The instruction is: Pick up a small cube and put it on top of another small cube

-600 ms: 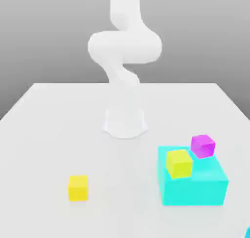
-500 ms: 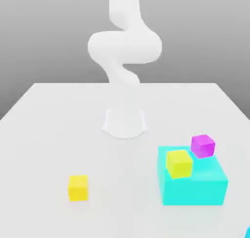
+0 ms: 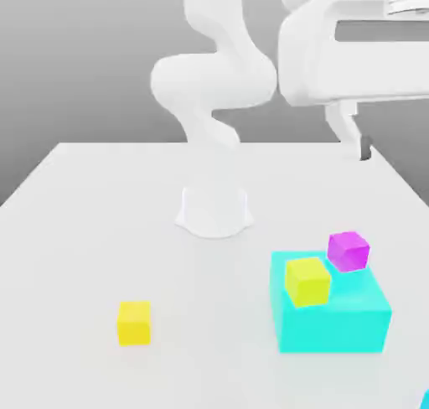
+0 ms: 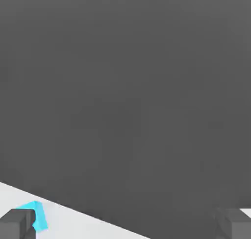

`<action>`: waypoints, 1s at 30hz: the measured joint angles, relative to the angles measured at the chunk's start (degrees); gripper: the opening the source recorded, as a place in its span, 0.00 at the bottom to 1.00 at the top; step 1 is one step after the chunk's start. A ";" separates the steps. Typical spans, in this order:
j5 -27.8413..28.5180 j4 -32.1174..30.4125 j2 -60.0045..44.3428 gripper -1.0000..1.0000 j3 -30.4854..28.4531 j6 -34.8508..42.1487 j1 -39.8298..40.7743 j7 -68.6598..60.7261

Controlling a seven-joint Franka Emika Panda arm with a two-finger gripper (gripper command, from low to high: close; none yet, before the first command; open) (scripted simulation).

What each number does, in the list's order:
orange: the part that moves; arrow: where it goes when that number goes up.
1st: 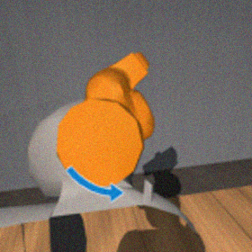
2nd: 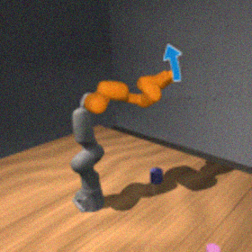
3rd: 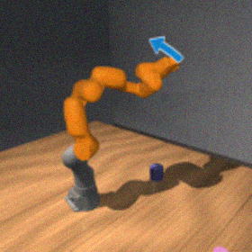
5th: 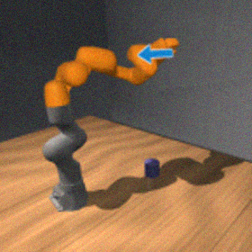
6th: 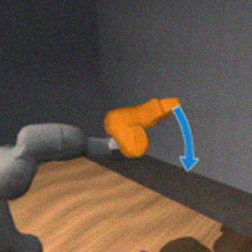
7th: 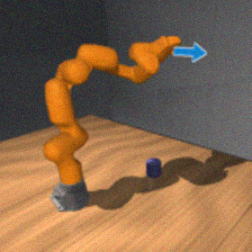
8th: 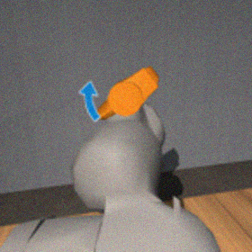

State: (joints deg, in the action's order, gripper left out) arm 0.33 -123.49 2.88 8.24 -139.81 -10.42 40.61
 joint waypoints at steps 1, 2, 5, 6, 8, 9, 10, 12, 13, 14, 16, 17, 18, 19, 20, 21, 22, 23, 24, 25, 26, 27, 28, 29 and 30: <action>0.45 0.40 -2.10 0.50 0.36 -0.39 -0.81 0.04; 0.92 0.80 -4.20 0.50 0.62 -0.77 -1.64 0.11; 2.46 2.00 -10.51 0.50 1.23 -1.93 -3.32 0.36; 3.04 2.41 -12.62 0.50 1.48 -2.31 -3.81 0.49; 4.29 3.23 -16.86 0.50 1.93 -3.01 -4.99 0.82; 4.96 3.65 -18.98 0.50 2.16 -3.36 -5.62 1.00; 5.60 4.06 -21.10 0.50 2.29 -3.72 -6.35 1.17; 6.86 4.89 -25.33 0.50 2.44 -4.42 -7.90 1.49; 7.49 5.30 -27.45 0.50 2.49 -4.76 -8.69 1.65; 8.07 5.72 -29.56 0.50 2.44 -5.15 -9.53 1.78; 9.30 6.66 -33.74 0.50 1.91 -7.41 -10.49 2.40; 9.79 7.13 -35.81 0.50 1.44 -8.85 -10.95 2.71; 10.27 7.61 -37.85 0.50 0.96 -10.35 -11.36 3.04; 10.56 7.91 -39.12 0.00 0.66 -11.28 -11.62 3.23; 10.56 7.91 -39.12 0.00 0.66 -11.28 -11.62 3.23; 10.54 7.91 -39.12 0.00 0.66 -11.28 -11.62 3.22; 10.52 7.91 -39.12 0.00 0.66 -11.28 -11.61 3.20; 10.48 7.91 -39.12 0.00 0.67 -11.28 -11.61 3.17; 10.45 7.91 -39.12 0.00 0.68 -11.28 -11.60 3.14; 10.59 8.05 -39.75 0.00 0.51 -11.75 -11.76 3.24; 10.41 7.88 -39.04 0.00 0.67 -11.20 -11.65 3.12; 10.07 7.55 -37.66 0.00 0.99 -10.14 -11.41 2.87; 9.62 7.15 -35.93 0.00 1.38 -8.82 -11.12 2.56; 9.09 6.70 -34.03 0.00 1.79 -7.38 -10.82 2.20; 8.48 5.99 -32.03 0.00 2.14 -6.14 -10.46 1.73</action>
State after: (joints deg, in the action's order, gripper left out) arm 8.81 -117.51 -29.15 10.38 -145.95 -20.88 42.34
